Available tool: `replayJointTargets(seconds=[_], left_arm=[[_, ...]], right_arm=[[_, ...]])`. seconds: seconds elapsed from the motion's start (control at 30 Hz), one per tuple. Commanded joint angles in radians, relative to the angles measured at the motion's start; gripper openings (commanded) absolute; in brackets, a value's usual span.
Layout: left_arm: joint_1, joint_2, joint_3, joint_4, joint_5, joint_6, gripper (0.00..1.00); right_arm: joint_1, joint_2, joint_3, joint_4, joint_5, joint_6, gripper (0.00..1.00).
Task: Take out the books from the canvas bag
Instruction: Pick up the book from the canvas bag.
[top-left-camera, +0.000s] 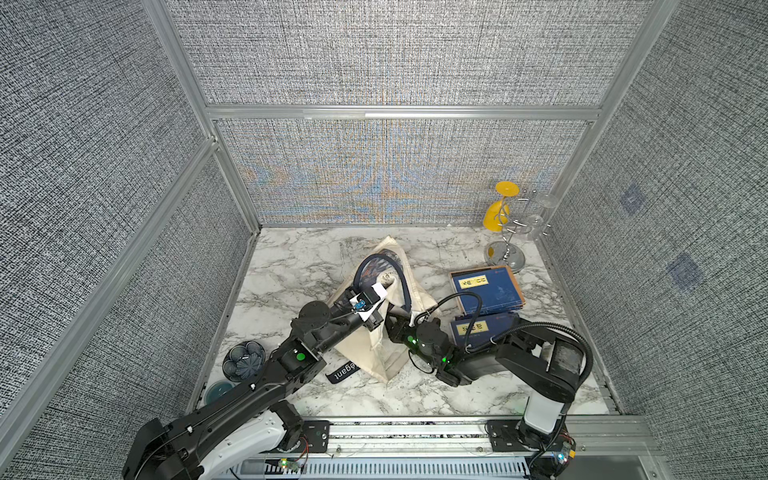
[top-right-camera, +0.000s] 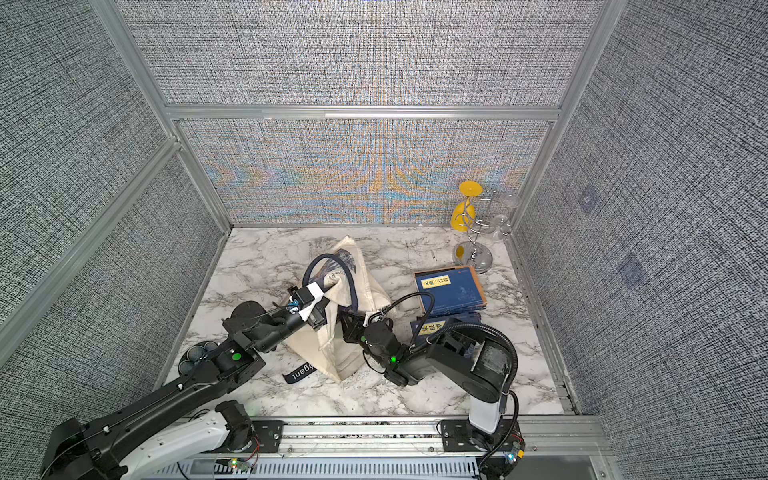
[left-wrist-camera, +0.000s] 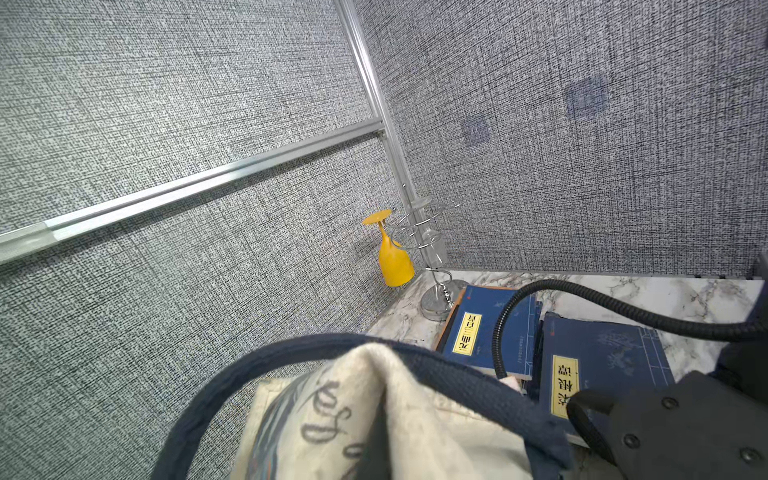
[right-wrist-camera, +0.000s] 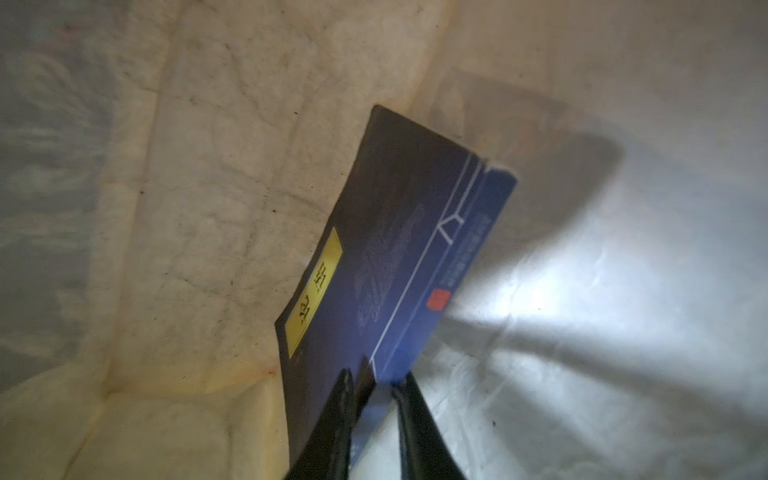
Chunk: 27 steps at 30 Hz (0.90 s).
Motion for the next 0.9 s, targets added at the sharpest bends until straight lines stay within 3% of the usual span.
replayJointTargets(seconds=[0.0, 0.33, 0.6, 0.87], left_arm=[[0.000, 0.000, 0.014, 0.004, -0.031, -0.005, 0.00], [0.001, 0.028, 0.035, -0.029, -0.065, -0.005, 0.00], [0.000, 0.029, 0.030, -0.021, -0.052, -0.007, 0.00], [0.000, 0.024, 0.021, 0.001, -0.038, -0.011, 0.00]], right_arm=[[0.005, -0.024, -0.005, 0.013, 0.015, -0.017, 0.18], [0.019, -0.058, -0.027, -0.005, 0.043, -0.056, 0.15], [0.019, -0.020, 0.000, -0.038, 0.036, -0.032, 0.43], [0.017, 0.053, 0.053, -0.002, 0.019, -0.005, 0.47]])
